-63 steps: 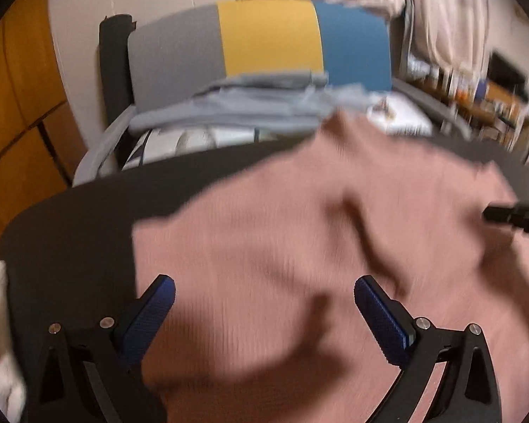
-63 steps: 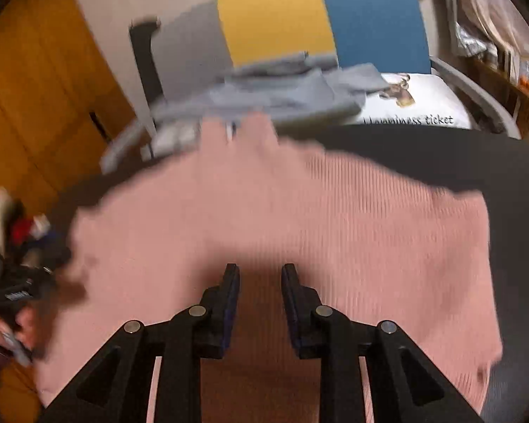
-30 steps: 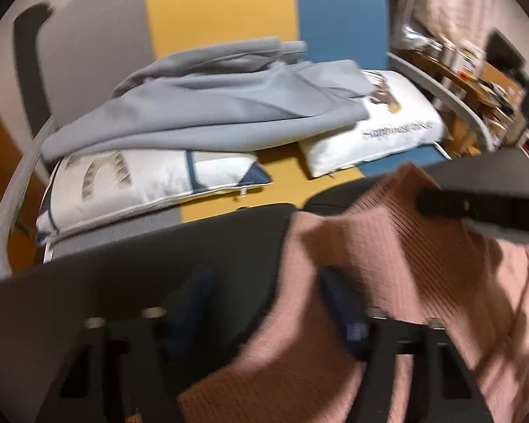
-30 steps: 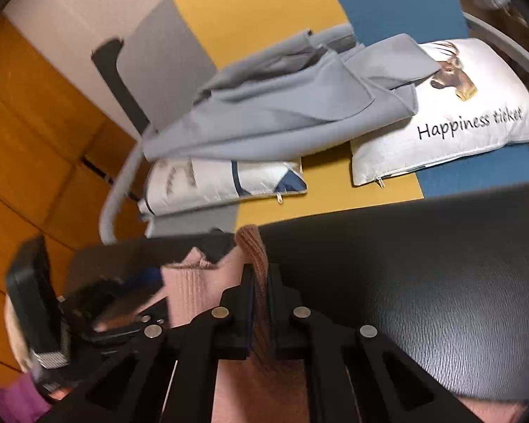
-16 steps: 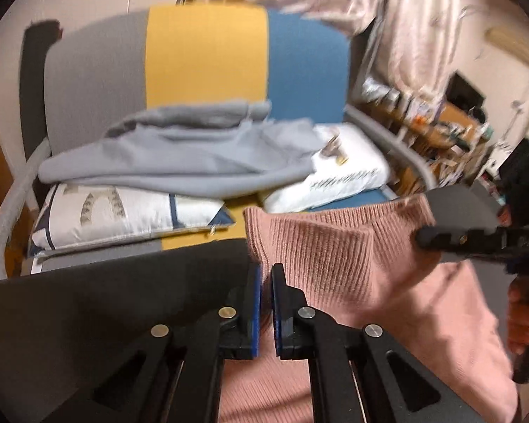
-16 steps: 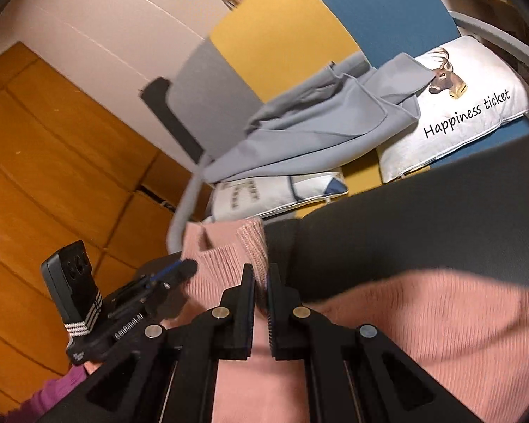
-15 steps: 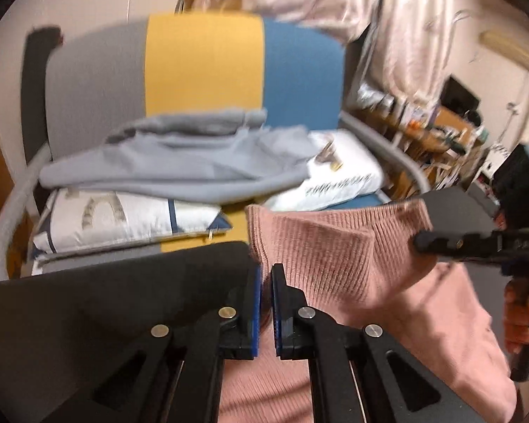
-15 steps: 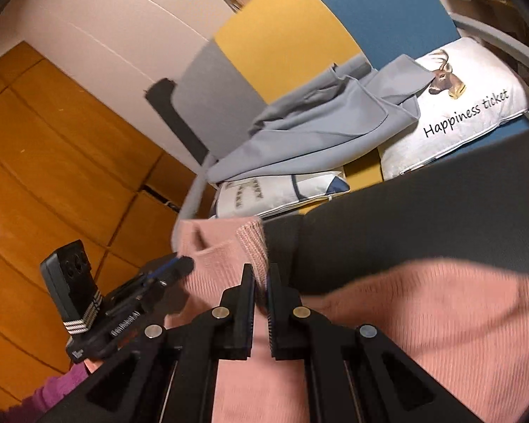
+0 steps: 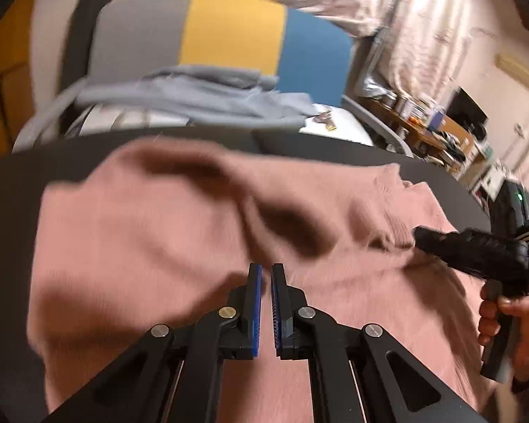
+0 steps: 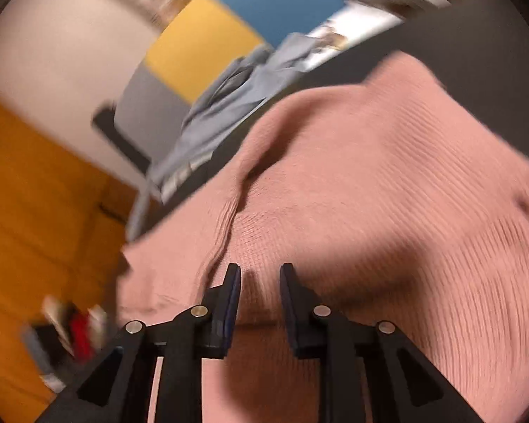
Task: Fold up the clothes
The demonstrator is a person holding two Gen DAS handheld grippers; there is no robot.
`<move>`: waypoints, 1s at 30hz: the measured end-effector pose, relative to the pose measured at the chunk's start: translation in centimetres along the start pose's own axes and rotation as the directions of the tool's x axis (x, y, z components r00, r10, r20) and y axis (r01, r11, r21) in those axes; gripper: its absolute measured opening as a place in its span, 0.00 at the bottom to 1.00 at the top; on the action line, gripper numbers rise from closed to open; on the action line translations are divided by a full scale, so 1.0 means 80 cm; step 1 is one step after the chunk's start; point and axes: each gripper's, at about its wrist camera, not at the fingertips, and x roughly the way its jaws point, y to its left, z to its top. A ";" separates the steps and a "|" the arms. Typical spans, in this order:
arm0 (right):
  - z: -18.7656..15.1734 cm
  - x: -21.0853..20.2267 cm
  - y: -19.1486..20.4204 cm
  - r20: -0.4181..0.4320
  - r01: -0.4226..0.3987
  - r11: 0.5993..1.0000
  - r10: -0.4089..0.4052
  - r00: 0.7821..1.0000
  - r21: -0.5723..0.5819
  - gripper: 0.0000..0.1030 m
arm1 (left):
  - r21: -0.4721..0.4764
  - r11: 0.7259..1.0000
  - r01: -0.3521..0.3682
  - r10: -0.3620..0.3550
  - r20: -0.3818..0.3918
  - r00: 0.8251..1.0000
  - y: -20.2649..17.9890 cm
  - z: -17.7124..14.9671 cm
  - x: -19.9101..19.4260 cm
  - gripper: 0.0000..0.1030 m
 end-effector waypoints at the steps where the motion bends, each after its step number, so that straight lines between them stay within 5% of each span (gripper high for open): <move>1: 0.002 -0.003 -0.004 0.008 -0.036 0.999 0.035 0.999 0.032 0.27 | -0.036 0.999 -0.001 0.001 -0.005 1.000 0.007 -0.006 -0.005 0.06; 6: 0.013 0.010 0.006 -0.016 -0.122 0.989 0.123 0.992 0.087 0.27 | -0.187 0.981 0.042 -0.042 0.003 0.999 0.017 0.022 -0.008 0.09; 7: 0.015 0.018 0.010 -0.031 -0.137 0.986 0.141 0.990 0.091 0.27 | -0.210 0.976 0.060 -0.062 0.001 0.998 0.013 0.029 -0.005 0.17; 10: 0.018 0.032 0.025 -0.061 -0.102 0.994 0.104 0.993 0.035 0.28 | -0.268 0.958 0.099 -0.112 -0.032 0.993 0.001 0.049 0.017 0.69; 11: 0.018 0.037 0.030 -0.071 -0.091 0.996 0.092 0.993 0.016 0.28 | -0.281 0.955 0.099 -0.114 -0.036 0.993 -0.003 0.053 0.023 0.71; 14: 0.021 0.052 0.045 -0.097 -0.056 0.998 0.052 0.994 -0.042 0.22 | -0.290 0.956 0.051 -0.077 -0.079 0.994 -0.017 0.061 0.048 0.68; 15: 0.022 0.057 0.051 -0.106 -0.045 0.997 0.039 0.994 -0.061 0.08 | -0.278 0.960 0.016 -0.047 -0.104 0.993 -0.021 0.063 0.057 0.61; 16: 0.023 0.062 0.056 -0.114 -0.034 0.996 0.025 0.993 -0.081 0.07 | -0.248 0.968 -0.030 -0.005 -0.140 0.990 -0.024 0.064 0.067 0.26; 17: 0.024 0.067 0.061 -0.122 -0.024 0.995 0.011 0.992 -0.100 0.05 | -0.219 0.973 -0.070 0.032 -0.170 0.985 -0.027 0.064 0.076 0.11; 21: 0.044 0.038 0.083 0.023 0.086 0.966 -0.083 0.996 -0.245 0.03 | -0.211 0.976 -0.052 0.026 -0.124 0.992 -0.027 0.059 0.066 0.10; 25: 0.031 0.059 0.058 -0.066 0.105 0.967 -0.124 0.990 -0.234 0.03 | -0.166 0.982 -0.087 0.073 -0.086 0.994 -0.027 0.043 0.061 0.13; 30: 0.012 0.036 0.029 -0.024 0.078 0.988 -0.081 0.996 -0.130 0.12 | -0.159 0.982 -0.099 0.094 -0.038 0.995 -0.020 0.029 0.042 0.23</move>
